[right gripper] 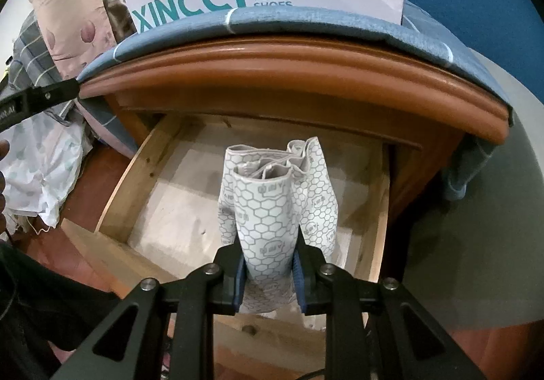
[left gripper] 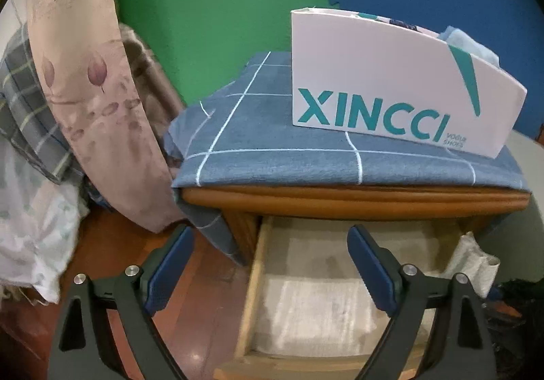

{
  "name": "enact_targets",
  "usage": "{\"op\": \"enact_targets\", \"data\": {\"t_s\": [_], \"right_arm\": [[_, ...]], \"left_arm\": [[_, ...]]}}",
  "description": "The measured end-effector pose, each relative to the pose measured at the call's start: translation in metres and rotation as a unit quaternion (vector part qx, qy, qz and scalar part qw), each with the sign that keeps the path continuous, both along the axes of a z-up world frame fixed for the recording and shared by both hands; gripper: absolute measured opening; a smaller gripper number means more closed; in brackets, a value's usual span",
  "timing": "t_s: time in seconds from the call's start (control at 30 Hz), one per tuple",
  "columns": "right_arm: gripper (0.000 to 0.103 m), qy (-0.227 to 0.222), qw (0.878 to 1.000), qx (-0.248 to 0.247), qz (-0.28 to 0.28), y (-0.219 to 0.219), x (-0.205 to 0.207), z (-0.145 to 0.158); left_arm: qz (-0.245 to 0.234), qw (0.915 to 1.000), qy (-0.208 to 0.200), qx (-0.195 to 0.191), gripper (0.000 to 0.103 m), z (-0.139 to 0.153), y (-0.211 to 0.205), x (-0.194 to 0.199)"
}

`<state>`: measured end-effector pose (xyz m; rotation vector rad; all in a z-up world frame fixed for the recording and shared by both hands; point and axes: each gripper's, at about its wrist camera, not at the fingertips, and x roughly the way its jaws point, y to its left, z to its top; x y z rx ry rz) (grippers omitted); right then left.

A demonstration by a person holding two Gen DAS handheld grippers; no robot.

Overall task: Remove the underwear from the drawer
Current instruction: 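Move the left tool back to the drawer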

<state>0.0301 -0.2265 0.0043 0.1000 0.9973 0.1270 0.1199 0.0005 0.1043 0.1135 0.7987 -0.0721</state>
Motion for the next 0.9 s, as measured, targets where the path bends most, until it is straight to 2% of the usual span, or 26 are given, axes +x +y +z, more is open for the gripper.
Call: {"op": "enact_targets", "data": {"t_s": [0.17, 0.43, 0.63, 0.8, 0.9], "right_arm": [[0.022, -0.012, 1.0, -0.006, -0.016, -0.006, -0.003, 0.023], [0.022, -0.061, 0.998, -0.024, -0.01, -0.001, -0.009, 0.088], [0.022, -0.08, 0.996, -0.034, 0.001, 0.006, -0.007, 0.124], [0.022, -0.089, 0.996, -0.019, -0.002, 0.006, -0.003, 0.153], [0.022, -0.102, 0.994, -0.031, 0.0, 0.009, 0.0, 0.173]], "left_arm": [[0.001, 0.9998, 0.004, -0.019, 0.09, 0.002, 0.004, 0.002], [-0.001, 0.9998, 0.004, -0.017, 0.09, 0.004, 0.004, 0.0], [0.005, 0.9996, 0.01, -0.026, 0.09, 0.004, 0.009, 0.001], [0.007, 0.9996, 0.011, -0.026, 0.09, 0.005, 0.011, 0.0], [0.01, 0.9994, 0.015, -0.028, 0.09, 0.005, 0.012, 0.002]]}}
